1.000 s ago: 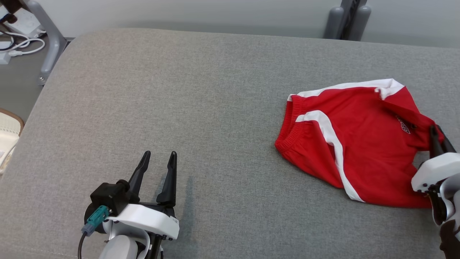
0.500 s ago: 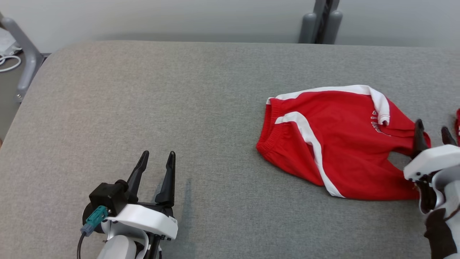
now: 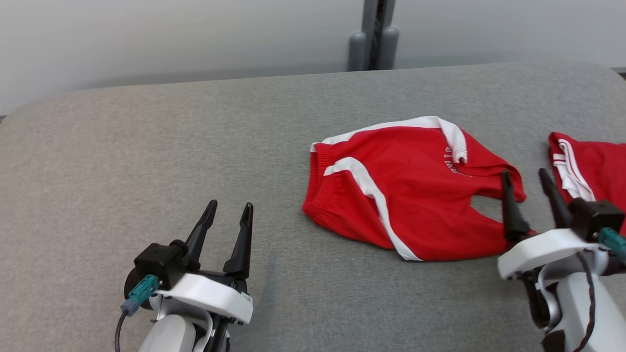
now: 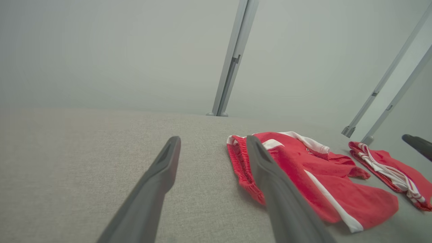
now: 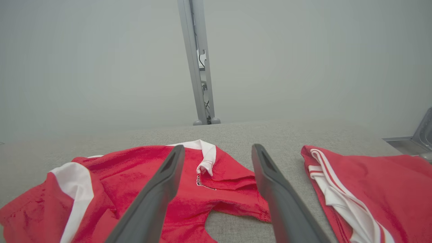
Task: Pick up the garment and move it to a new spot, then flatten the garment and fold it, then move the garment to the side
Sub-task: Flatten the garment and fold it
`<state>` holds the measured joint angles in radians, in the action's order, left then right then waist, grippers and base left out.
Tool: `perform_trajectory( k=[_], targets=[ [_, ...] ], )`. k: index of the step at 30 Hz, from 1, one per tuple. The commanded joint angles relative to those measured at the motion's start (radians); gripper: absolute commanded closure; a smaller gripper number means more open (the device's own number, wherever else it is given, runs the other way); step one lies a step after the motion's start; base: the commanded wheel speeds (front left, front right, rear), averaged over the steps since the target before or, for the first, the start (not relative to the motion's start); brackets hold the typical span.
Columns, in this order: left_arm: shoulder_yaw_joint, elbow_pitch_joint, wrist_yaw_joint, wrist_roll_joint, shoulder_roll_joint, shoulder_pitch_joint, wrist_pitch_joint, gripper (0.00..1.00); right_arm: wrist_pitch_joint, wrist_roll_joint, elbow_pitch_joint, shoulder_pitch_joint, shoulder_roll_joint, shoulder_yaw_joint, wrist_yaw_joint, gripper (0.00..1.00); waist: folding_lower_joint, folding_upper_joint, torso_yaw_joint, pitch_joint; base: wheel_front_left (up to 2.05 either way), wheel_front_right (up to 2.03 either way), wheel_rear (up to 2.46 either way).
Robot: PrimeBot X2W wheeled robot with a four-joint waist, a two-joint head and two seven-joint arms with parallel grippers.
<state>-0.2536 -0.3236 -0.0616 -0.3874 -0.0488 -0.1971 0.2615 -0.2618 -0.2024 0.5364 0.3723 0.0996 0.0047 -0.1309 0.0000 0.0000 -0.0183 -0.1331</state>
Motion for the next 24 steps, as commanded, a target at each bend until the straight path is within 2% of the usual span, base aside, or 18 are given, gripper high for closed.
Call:
perform_trajectory(
  k=[1, 3, 9, 13, 17, 24],
  targets=[
    [-0.006, 0.000, -0.005, -0.003, -0.004, -0.028, 0.003, 0.00, -0.005, -0.030, -0.022, -0.020, -0.008, 0.016, 0.000, 0.00, 0.0000, 0.0000, 0.028, -0.003, 0.00, 0.00, 0.00],
    [-0.024, -0.013, -0.007, -0.009, -0.004, -0.039, 0.003, 0.00, -0.005, -0.067, -0.064, -0.048, -0.008, 0.042, 0.000, 0.00, 0.0000, 0.0000, 0.052, -0.011, 0.00, 0.00, 0.00],
    [-0.113, -0.083, -0.018, -0.024, -0.005, -0.135, -0.004, 0.00, -0.001, -0.057, -0.128, -0.093, 0.011, 0.086, 0.000, 0.00, 0.0000, 0.0000, 0.107, -0.041, 0.00, 0.00, 0.00],
    [-0.167, -0.159, 0.003, -0.064, -0.005, -0.212, -0.079, 0.00, 0.000, -0.057, -0.142, -0.099, 0.006, 0.092, 0.000, 0.00, 0.0000, 0.0000, 0.134, -0.056, 0.00, 0.00, 0.00],
    [-0.200, -0.203, 0.018, -0.152, -0.004, -0.279, -0.153, 0.00, 0.000, -0.073, -0.147, -0.096, -0.005, 0.089, 0.000, 0.00, 0.0000, 0.0000, 0.155, -0.073, 0.00, 0.00, 0.00],
    [-0.237, -0.294, 0.057, -0.170, -0.005, -0.366, -0.230, 0.00, -0.003, -0.065, -0.152, -0.087, -0.014, 0.090, 0.000, 0.00, 0.0000, 0.0000, 0.177, -0.101, 0.00, 0.00, 0.00]
  ],
)
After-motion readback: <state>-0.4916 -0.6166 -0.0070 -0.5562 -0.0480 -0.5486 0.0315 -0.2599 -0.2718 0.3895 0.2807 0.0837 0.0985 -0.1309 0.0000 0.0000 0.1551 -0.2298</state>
